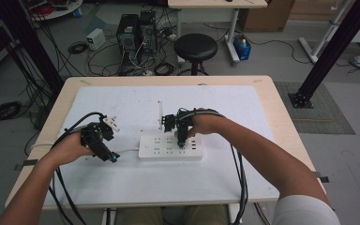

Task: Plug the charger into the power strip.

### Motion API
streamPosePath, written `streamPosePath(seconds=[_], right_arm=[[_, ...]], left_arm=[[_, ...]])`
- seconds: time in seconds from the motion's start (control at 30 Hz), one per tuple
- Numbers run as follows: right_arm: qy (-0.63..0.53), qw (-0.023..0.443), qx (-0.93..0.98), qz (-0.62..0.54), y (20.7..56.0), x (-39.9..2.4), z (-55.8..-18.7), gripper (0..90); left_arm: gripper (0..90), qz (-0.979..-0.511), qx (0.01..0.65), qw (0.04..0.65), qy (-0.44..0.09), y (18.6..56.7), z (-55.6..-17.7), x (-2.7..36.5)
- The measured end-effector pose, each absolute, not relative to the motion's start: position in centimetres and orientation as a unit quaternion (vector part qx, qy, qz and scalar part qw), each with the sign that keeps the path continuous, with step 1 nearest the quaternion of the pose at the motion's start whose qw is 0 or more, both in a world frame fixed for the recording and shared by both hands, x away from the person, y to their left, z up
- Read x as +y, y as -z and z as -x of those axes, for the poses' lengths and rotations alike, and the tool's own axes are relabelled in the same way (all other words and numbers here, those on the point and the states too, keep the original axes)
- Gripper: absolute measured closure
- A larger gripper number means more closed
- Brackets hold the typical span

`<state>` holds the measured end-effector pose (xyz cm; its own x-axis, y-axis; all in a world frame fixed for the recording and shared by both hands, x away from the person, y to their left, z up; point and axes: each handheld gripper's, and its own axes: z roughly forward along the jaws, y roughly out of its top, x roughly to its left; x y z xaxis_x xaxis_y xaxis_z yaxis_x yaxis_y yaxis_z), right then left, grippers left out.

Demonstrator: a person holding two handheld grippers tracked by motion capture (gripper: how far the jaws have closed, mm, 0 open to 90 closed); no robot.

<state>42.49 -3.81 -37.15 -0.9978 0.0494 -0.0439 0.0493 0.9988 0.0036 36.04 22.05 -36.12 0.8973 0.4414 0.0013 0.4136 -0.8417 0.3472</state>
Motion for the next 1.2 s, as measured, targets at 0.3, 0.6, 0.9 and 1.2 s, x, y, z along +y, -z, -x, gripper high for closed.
streamPosePath(seconds=[0.3,0.6,0.9,1.2], right_arm=[[-0.024,0.037,0.999,-0.025,37.5,-4.4,-42.0,62.3],[-0.085,0.030,0.995,-0.032,36.6,-5.9,-42.3,31.8],[-0.225,0.081,0.953,-0.189,31.6,-12.0,-42.4,11.7],[-0.193,0.075,0.935,-0.287,29.4,-17.4,-41.4,0.9]], left_arm=[[19.3,-0.960,0.218,0.170,-0.045,36.0,-35.9,21.8],[19.3,-0.956,0.227,0.179,-0.055,35.4,-35.6,21.8],[19.3,-0.953,0.226,0.189,-0.066,34.8,-35.5,22.0],[19.3,-0.951,0.227,0.196,-0.078,33.9,-35.5,22.6]])
